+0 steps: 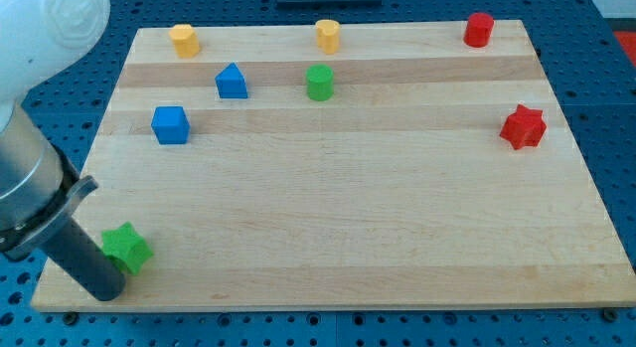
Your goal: Slide the green star towards center left
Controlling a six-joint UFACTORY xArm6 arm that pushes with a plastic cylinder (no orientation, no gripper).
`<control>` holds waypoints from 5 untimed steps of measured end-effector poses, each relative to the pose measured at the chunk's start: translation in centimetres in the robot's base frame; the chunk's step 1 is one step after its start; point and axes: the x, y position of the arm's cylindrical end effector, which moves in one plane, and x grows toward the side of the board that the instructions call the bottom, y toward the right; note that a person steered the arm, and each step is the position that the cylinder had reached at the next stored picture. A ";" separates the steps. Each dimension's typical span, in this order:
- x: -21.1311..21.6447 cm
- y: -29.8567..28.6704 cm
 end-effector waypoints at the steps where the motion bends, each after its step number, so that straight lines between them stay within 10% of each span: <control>1: -0.7 1.0; 5: -9.0 -2.2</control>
